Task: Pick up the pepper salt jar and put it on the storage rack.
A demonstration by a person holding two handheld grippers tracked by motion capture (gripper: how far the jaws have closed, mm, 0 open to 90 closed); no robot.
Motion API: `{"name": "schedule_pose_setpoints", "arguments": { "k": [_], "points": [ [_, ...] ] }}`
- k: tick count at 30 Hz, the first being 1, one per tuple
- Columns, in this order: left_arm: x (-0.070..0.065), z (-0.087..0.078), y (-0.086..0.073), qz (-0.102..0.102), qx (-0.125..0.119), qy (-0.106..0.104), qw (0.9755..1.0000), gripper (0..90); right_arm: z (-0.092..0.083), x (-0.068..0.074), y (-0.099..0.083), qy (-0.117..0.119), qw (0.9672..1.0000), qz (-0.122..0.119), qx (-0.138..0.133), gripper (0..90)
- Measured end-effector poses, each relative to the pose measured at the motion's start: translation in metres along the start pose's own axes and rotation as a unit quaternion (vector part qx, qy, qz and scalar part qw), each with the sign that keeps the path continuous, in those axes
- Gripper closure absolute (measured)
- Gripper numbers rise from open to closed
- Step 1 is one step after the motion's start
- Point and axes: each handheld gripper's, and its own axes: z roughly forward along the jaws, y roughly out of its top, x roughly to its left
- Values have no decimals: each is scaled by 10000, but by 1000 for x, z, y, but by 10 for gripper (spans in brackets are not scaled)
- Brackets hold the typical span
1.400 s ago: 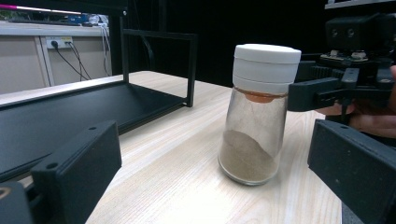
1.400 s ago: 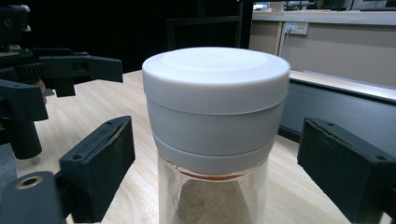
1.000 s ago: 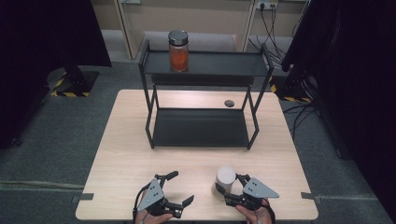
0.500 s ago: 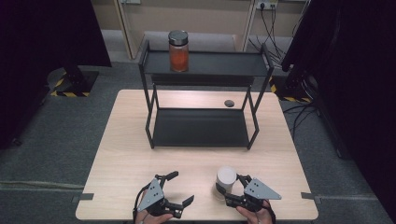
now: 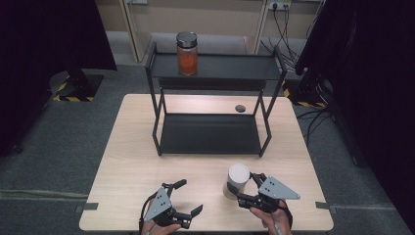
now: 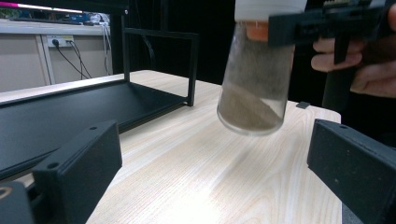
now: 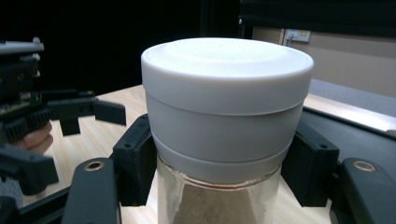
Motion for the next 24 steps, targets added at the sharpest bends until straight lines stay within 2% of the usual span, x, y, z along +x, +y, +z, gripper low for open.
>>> {"name": "schedule_pose_setpoints", "arguments": {
  "k": [16,24],
  "points": [
    [-1,0,-1,12,-10,38,10000,25,12,-10,36,217,9998,39,-26,355],
    [-1,0,-1,14,-7,44,10000,25,21,-13,55,293,9995,-64,-103,355]
  ]
}}
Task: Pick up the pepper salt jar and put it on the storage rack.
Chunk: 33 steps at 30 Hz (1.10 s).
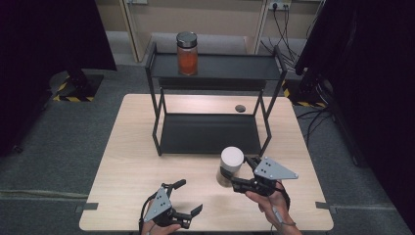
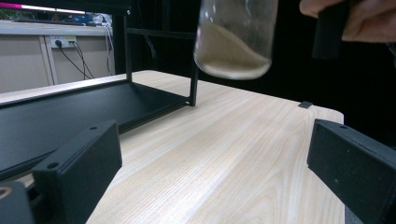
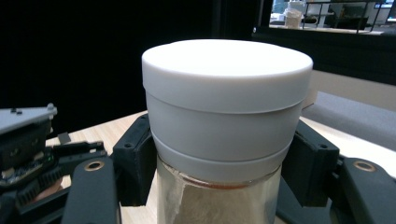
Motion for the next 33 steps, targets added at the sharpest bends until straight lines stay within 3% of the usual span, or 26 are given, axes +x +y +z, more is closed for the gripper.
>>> {"name": "schedule_pose_setpoints", "arguments": {
  "k": [18,24,33],
  "points": [
    [0,-1,0,0,1,24,10000,25,15,-19,37,-89,10000,10,10,355],
    [0,-1,0,2,-10,39,10000,25,20,-22,54,-146,9998,-111,-4,355],
    [0,-2,-1,-13,-11,42,10000,25,30,-33,80,-147,9998,-75,-58,355]
  ]
}}
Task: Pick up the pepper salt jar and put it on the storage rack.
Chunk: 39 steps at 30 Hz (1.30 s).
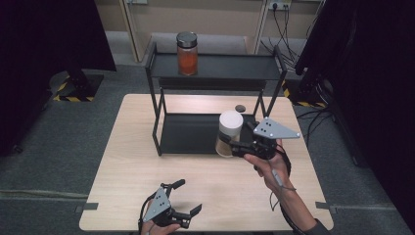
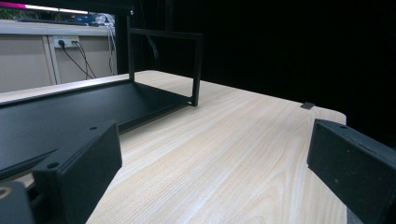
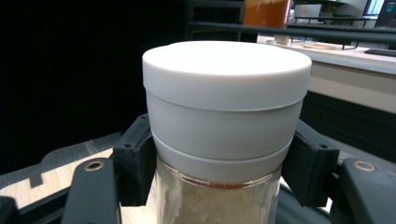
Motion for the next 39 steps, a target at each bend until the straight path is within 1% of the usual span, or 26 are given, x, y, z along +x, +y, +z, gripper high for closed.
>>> {"name": "schedule_pose_setpoints", "arguments": {
  "k": [4,8,11,22,23,25,33,39],
  "points": [
    [0,0,0,-14,-12,0,10000,25,5,-2,13,-3,10000,-54,-11,355],
    [0,0,0,5,-7,-5,10000,25,9,-6,25,32,10000,60,-15,355],
    [0,0,0,0,1,-12,10000,25,11,-8,32,25,9999,92,-46,355],
    [0,0,0,10,6,-20,10000,25,20,-8,64,-62,9999,-34,-89,355],
    [0,0,0,10,6,-20,10000,25,20,-8,64,-62,9999,-34,-89,355],
    [0,0,0,6,2,-15,10000,25,25,-8,72,-102,9999,-55,-115,355],
    [0,0,0,22,5,1,10000,25,35,-11,92,-217,9997,-38,-101,355],
    [0,0,-1,22,-3,9,10000,25,41,-13,109,-329,9993,-13,-175,355]
  ]
}}
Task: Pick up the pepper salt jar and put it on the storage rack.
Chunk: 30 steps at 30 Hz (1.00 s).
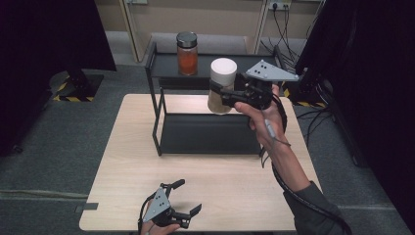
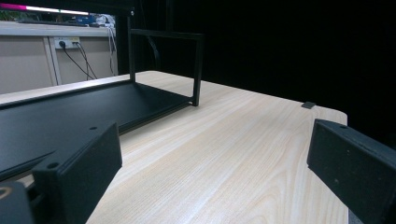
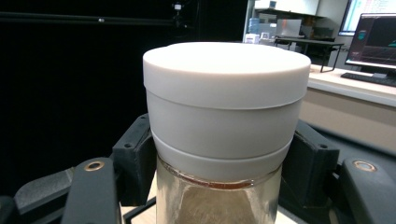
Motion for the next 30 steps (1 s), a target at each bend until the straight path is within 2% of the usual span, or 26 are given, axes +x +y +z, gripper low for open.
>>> {"name": "schedule_pose_setpoints", "arguments": {
  "k": [8,16,22,30],
  "points": [
    [0,0,0,16,12,-24,10000,25,11,-3,20,-196,9998,31,1,355],
    [-2,1,0,37,40,-73,10000,25,23,-4,37,-520,9986,51,-18,355],
    [-1,0,0,33,22,-62,10000,25,33,-5,43,-673,9976,130,-42,355],
    [-1,0,0,30,11,-67,10000,25,49,-7,48,-914,9957,121,26,355]
  ]
}}
